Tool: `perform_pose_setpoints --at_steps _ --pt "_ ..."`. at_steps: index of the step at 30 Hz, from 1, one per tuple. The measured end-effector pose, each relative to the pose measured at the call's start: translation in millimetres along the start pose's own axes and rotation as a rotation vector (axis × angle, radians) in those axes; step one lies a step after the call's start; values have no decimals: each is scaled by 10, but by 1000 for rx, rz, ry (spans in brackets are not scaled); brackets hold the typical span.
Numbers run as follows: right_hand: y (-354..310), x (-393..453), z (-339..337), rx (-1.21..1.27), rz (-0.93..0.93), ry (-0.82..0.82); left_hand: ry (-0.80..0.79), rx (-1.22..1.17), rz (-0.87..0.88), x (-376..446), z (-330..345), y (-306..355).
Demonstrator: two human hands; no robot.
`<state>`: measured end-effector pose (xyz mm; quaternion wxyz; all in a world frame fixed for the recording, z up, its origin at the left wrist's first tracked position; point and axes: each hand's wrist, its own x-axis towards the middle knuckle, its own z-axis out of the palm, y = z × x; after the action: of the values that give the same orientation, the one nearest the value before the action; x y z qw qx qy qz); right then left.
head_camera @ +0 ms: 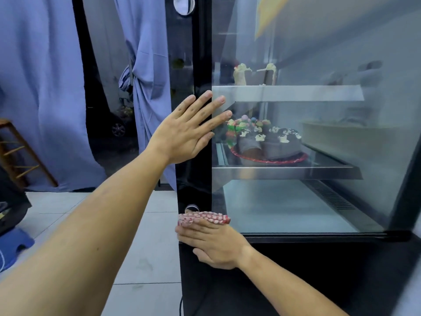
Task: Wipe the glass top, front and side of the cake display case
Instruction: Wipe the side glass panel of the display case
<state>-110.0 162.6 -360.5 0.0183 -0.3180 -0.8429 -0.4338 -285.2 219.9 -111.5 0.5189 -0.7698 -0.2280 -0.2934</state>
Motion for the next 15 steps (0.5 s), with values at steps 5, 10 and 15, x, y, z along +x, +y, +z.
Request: perform_pose_setpoints --at_steps 5,10,15 --pt "44 213 -131 -181 -19 -55 -2 -12 -3 -1 -1 -1" --pt "428 -58 -278 -63 259 125 12 -23 -13 -7 19 -5" --pt "109 -324 -51 -66 151 46 6 -26 -70 -10 25 76"
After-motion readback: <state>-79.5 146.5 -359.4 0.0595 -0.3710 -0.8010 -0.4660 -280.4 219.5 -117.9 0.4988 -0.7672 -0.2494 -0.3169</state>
